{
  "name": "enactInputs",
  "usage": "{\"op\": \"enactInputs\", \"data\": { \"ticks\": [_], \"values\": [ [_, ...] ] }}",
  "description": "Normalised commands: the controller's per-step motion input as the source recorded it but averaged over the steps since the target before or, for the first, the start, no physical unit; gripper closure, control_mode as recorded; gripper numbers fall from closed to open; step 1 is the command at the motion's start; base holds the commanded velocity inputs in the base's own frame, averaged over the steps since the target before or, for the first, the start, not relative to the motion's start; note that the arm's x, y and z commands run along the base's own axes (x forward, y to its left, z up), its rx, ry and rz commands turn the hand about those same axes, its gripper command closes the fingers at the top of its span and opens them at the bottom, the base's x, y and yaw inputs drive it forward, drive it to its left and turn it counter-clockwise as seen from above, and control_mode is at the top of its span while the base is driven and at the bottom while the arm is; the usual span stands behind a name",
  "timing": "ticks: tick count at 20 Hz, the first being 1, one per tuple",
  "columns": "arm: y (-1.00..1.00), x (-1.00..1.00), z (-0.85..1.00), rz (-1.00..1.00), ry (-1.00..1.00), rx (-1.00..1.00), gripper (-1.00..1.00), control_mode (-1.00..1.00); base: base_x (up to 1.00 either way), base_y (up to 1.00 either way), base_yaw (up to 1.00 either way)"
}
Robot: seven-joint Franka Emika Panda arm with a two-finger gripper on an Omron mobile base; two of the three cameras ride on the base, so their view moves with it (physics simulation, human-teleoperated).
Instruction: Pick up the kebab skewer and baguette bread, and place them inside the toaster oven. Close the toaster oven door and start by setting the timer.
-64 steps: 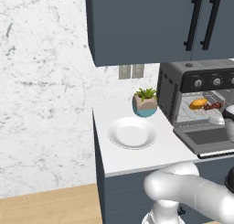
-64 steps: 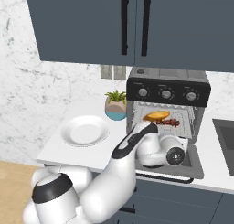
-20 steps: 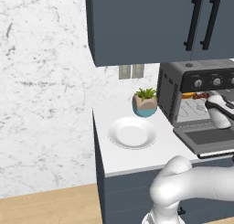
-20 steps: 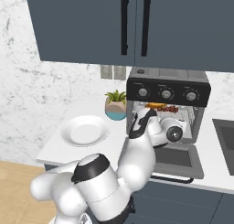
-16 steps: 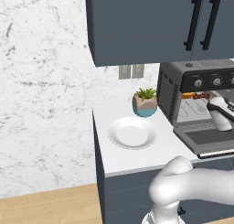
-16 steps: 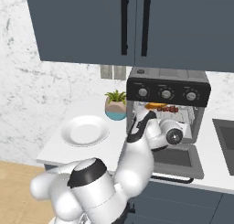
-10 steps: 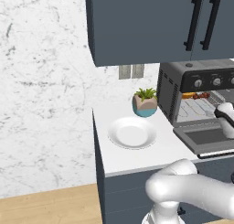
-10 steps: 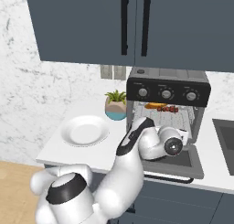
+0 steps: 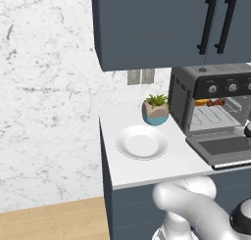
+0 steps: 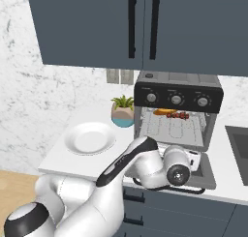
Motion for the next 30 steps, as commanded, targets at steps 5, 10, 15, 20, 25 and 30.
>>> {"op": "enactInputs", "data": {
  "ticks": [5,10,15,20,25,30],
  "values": [
    [-0.18,-0.9,-0.07,0.01,0.0,0.0,-1.0,-1.0,0.0,0.0,0.0],
    [-0.26,-0.69,-0.28,0.05,0.0,0.0,-1.0,-1.0,0.0,0.0,0.0],
    [-0.18,-0.53,-0.28,0.07,0.0,0.0,-1.0,-1.0,0.0,0.0,0.0],
    [-0.07,-0.31,-0.26,0.05,0.0,0.0,-1.0,-1.0,0.0,0.0,0.0],
    [-0.16,-0.07,-0.31,0.05,-0.03,0.0,-1.0,-1.0,0.0,0.0,0.0],
    [-0.46,-0.02,-0.2,0.09,-0.05,0.02,-1.0,-1.0,0.0,0.0,0.0]
  ]
}}
